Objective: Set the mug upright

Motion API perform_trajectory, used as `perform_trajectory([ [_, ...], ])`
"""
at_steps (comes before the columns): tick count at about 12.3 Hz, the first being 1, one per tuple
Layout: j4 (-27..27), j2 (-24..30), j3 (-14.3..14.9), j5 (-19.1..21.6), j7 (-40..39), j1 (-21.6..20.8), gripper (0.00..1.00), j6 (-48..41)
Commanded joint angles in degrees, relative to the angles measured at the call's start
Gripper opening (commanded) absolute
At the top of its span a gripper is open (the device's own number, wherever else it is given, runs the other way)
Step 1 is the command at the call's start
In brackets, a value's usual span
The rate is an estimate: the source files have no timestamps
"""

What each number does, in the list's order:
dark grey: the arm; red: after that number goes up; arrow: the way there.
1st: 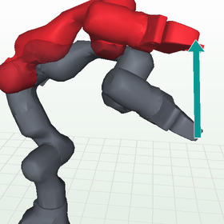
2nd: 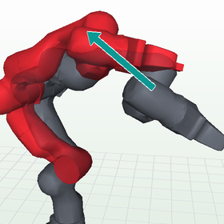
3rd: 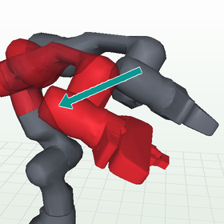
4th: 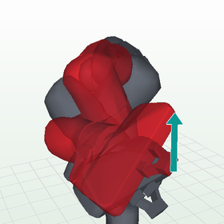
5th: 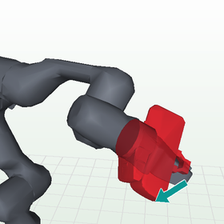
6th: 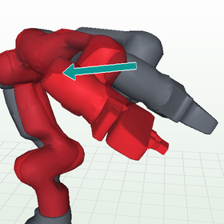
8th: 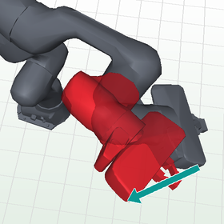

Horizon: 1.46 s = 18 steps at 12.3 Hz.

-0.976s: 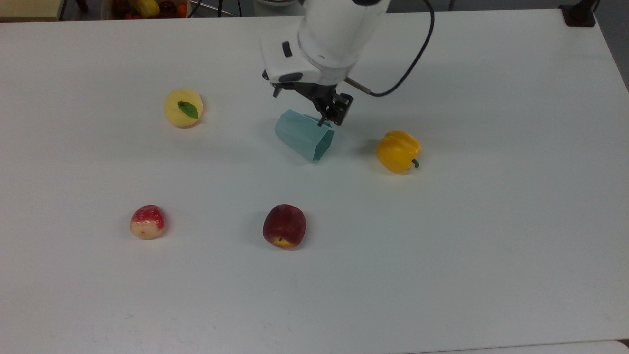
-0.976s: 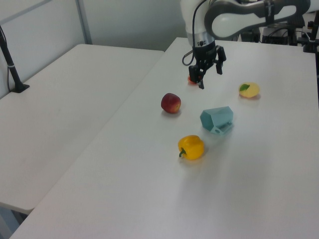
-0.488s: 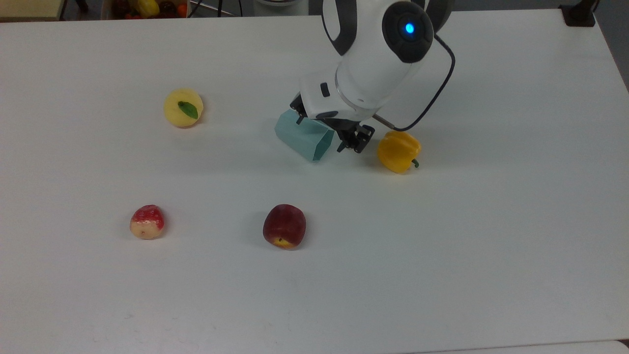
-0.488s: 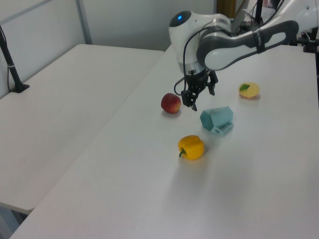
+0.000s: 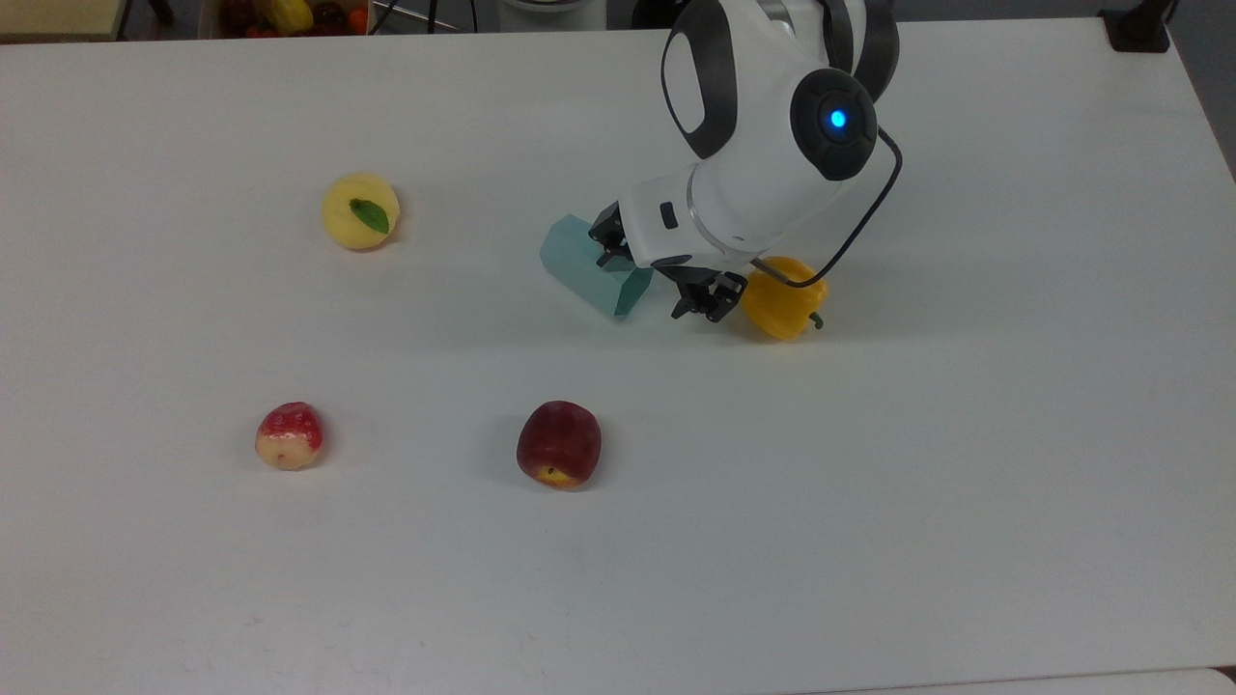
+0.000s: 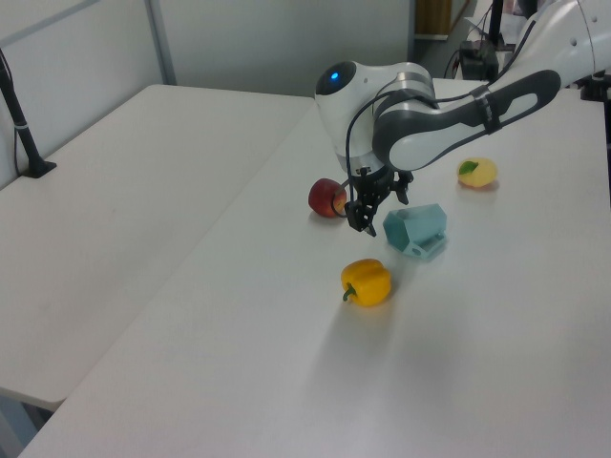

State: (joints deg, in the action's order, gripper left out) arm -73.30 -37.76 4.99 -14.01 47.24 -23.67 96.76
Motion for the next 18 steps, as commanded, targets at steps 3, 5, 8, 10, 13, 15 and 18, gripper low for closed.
perform_trajectory([
  [3, -1.75, 1.19, -0.33, -4.88, -1.08, 0.12, 1.00, -7.18],
  [5, -2.98, 2.08, -0.33, -4.97, -3.20, 0.20, 1.00, -9.38],
  [8, -6.05, 2.43, -0.42, -7.86, -4.16, 0.21, 0.89, -10.36],
  [10, -7.47, 2.52, -0.42, -9.18, -5.48, 0.47, 0.69, -10.18],
  [13, -7.47, 2.69, -0.42, -9.45, -7.50, 0.73, 0.31, -10.18],
  [15, -7.56, 3.30, -0.42, -9.28, -9.87, 0.73, 0.00, -10.36],
  [18, -8.52, 5.59, -0.42, -8.58, -13.65, 1.61, 0.00, -10.45],
])
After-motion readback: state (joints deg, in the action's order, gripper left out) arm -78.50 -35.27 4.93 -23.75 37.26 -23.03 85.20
